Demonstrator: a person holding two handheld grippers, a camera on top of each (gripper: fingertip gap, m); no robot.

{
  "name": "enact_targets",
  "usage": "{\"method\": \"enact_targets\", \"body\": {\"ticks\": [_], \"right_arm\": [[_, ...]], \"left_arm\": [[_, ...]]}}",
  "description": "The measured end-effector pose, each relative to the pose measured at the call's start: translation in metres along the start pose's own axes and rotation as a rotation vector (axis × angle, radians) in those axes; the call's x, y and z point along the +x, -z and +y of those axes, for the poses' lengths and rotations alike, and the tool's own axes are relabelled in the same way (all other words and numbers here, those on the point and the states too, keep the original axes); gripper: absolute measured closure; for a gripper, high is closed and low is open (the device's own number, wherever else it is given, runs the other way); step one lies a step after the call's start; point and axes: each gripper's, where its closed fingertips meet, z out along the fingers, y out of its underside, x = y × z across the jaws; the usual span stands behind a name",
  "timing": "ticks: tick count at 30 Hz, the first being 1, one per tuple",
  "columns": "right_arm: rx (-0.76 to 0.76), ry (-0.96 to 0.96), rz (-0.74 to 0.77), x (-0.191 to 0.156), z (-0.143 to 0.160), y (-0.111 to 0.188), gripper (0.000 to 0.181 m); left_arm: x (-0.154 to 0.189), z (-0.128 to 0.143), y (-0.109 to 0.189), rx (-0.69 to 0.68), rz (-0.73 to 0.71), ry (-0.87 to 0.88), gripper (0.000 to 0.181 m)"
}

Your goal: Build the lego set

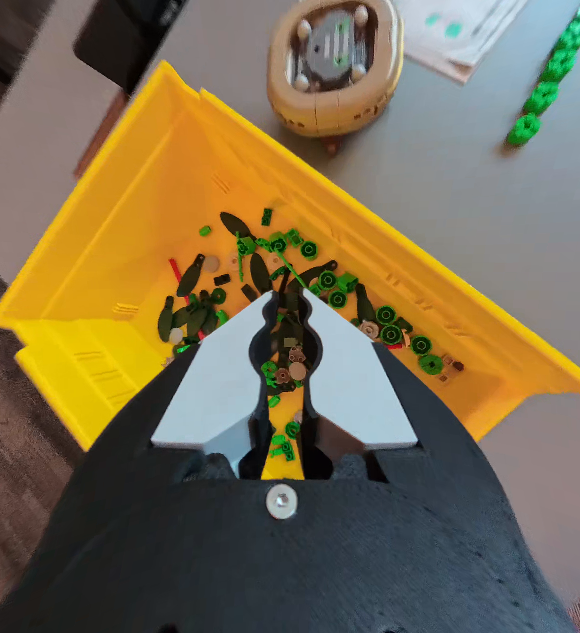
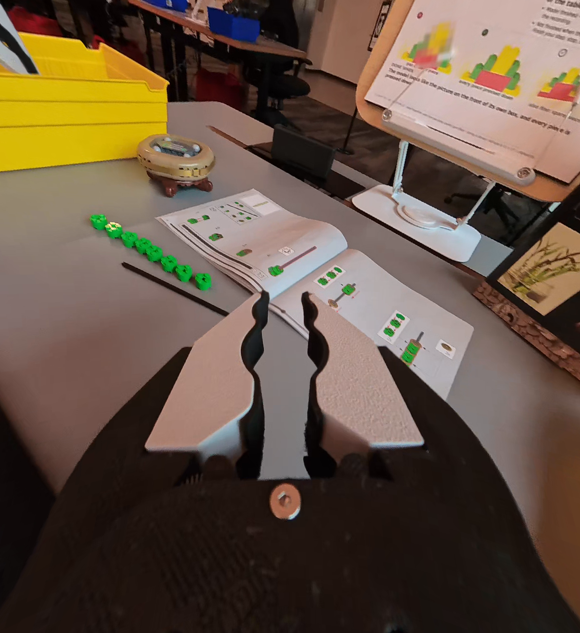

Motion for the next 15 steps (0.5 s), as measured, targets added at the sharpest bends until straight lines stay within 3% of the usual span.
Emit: {"method": "enact_targets", "body": {"ticks": [1, 7, 15], "right_arm": [[-0.014, 0.003, 0.005, 0.001, 0.002, 0.002, 0.162], [-0.038, 0.016, 0.019, 0.01, -0.004, 0.01, 0.162], [-0.028, 0.037, 0.016, 0.014, -0.015, 0.006, 0.162]], "left_arm": [[0.004, 0.003, -0.008, -0.032, 0.038, -0.019, 0.171], [0.033, 0.021, -0.032, -0.153, 0.24, -0.031, 0.158], [0.04, 0.037, -0.048, -0.207, 0.237, -0.087, 0.16]]}}
